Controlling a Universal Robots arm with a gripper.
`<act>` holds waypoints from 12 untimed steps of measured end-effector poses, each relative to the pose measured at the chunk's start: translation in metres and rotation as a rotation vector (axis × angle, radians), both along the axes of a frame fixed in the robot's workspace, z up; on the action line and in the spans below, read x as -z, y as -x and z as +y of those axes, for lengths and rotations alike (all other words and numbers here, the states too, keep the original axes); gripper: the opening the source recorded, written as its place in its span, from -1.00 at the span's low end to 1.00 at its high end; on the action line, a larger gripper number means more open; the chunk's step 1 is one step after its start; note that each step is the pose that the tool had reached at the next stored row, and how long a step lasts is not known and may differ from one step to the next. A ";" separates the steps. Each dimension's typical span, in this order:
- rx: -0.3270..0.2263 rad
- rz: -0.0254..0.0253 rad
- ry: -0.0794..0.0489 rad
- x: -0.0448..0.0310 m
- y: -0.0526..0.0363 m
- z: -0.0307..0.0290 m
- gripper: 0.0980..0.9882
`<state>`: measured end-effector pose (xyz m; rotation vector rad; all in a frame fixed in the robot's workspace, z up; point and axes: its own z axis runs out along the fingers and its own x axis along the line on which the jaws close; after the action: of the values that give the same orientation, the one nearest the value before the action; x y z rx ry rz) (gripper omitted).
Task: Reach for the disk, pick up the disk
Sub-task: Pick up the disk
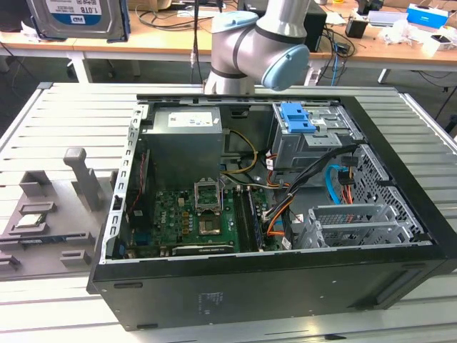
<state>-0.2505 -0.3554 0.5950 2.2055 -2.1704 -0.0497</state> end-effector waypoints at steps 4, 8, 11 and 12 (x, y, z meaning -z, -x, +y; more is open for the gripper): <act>0.000 0.0008 0.000 0.0039 -0.0138 0.0000 -0.39; 0.000 0.0012 0.000 0.0077 -0.0260 0.0000 -0.39; 0.000 0.0017 0.000 0.0105 -0.0358 0.0000 -0.39; 0.000 0.0019 0.000 0.0116 -0.0396 0.0000 -0.39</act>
<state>-0.2109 -0.3554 0.5834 2.2046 -2.1695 -0.0518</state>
